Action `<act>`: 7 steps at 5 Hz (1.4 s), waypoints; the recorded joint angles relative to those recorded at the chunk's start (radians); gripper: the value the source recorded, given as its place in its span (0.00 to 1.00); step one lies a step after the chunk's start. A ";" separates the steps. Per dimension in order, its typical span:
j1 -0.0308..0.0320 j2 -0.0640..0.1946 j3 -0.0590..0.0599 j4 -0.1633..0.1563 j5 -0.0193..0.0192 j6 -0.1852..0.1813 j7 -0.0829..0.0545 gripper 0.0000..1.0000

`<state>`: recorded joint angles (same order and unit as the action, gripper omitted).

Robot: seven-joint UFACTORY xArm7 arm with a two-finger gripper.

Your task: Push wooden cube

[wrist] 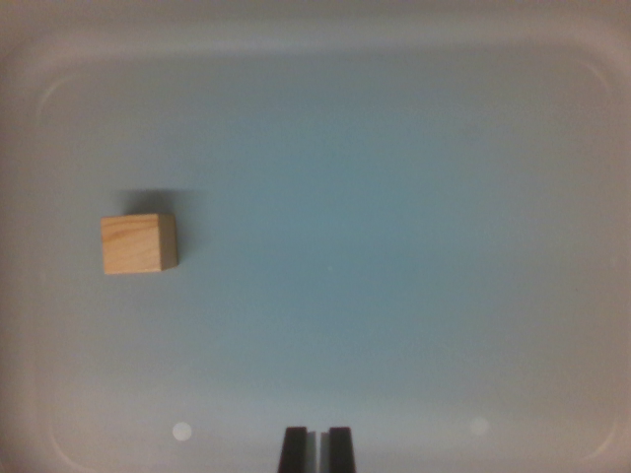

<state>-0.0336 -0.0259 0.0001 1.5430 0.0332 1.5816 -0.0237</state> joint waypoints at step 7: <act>0.0156 0.033 0.018 -0.067 -0.0051 -0.096 0.024 0.00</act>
<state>-0.0180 0.0072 0.0183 1.4764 0.0281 1.4851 0.0005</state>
